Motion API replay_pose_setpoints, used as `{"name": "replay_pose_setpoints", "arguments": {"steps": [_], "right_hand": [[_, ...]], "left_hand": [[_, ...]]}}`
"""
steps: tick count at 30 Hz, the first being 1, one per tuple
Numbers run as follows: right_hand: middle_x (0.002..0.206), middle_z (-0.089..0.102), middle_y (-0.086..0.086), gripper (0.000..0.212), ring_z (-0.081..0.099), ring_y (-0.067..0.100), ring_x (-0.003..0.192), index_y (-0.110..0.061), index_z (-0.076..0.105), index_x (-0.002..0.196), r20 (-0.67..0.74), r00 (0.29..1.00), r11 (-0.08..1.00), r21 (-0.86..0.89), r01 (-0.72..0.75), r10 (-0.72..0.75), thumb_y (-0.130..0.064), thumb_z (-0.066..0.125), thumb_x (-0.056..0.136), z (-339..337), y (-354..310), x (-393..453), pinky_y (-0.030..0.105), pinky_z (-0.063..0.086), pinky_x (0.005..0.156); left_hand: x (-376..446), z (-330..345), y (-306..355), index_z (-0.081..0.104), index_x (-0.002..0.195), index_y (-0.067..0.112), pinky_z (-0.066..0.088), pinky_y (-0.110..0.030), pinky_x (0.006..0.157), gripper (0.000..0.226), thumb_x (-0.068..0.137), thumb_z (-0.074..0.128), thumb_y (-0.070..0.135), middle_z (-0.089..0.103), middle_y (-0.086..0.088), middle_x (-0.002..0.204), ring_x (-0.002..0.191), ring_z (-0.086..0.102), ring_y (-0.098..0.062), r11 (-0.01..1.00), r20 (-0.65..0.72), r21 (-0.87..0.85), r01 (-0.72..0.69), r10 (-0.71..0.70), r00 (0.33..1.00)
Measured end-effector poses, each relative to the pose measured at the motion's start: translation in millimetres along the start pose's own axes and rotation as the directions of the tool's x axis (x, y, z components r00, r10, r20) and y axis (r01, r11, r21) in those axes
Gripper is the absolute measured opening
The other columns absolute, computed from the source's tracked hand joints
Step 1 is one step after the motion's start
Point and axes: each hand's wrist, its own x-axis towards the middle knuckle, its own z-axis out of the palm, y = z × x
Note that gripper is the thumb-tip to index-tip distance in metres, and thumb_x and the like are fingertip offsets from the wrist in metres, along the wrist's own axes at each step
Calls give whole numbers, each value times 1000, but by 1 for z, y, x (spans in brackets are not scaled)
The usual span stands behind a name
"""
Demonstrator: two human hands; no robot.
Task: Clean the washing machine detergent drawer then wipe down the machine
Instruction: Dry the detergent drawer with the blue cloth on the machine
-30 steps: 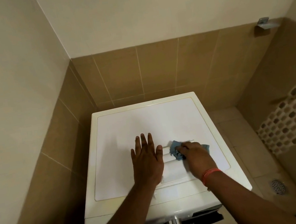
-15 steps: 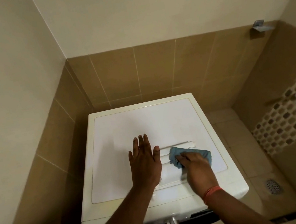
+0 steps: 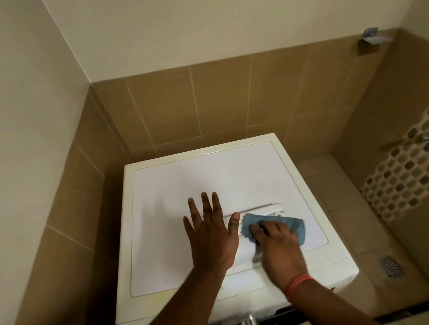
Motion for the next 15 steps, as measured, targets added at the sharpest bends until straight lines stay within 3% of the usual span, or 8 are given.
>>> {"name": "replay_pose_setpoints", "arguments": {"steps": [3, 5, 8, 11, 15], "right_hand": [[111, 66, -2, 61, 60, 24, 103, -23, 69, 117, 69, 985, 977, 153, 146, -158, -2, 72, 59, 7, -29, -4, 40, 51, 83], [116, 66, -5, 61, 61, 20, 105, -27, 68, 117, 66, 963, 958, 142, 249, -260, -3, 72, 62, 2, -14, 3, 38, 53, 85], [118, 67, 2, 63, 65, 26, 103, -25, 70, 116, 68, 987, 986, 89, 138, -144, -3, 82, 59, -8, 33, 7, 38, 56, 87], [123, 63, 6, 67, 60, 29, 99, -21, 66, 122, 112, 994, 998, 58, -6, -1, 2, 78, 60, -14, 66, 8, 37, 58, 78], [105, 66, 4, 56, 57, 27, 78, -20, 71, 111, 89, 996, 999, -33, 23, -20, -4, 78, 58, -5, 54, 21, 37, 51, 59]], "left_hand": [[1, 0, 0, 5, 157, 25, 9, -56, 119, 88, 85, -16, 71, 1, -3, 164, 150, -7, -33, 1000, 6, 17, -6, 6, 1000], [2, -1, -1, 2, 156, 26, 8, -55, 120, 90, 82, -20, 71, -2, -3, 164, 150, -9, -33, 999, 23, 38, -5, 4, 1000], [2, -2, -3, -4, 155, 28, 6, -54, 120, 88, 81, -23, 72, -7, -2, 164, 150, -11, -32, 999, 28, 49, -9, 7, 1000], [3, 2, -5, -15, 150, 32, 0, -51, 120, 83, 79, -23, 74, -14, 1, 162, 149, -18, -29, 999, 33, 29, -20, 19, 999], [6, 5, -8, -13, 151, 32, 7, -52, 122, 83, 81, -23, 74, -13, 0, 163, 148, -19, -29, 999, 37, 28, -42, 41, 998]]}}
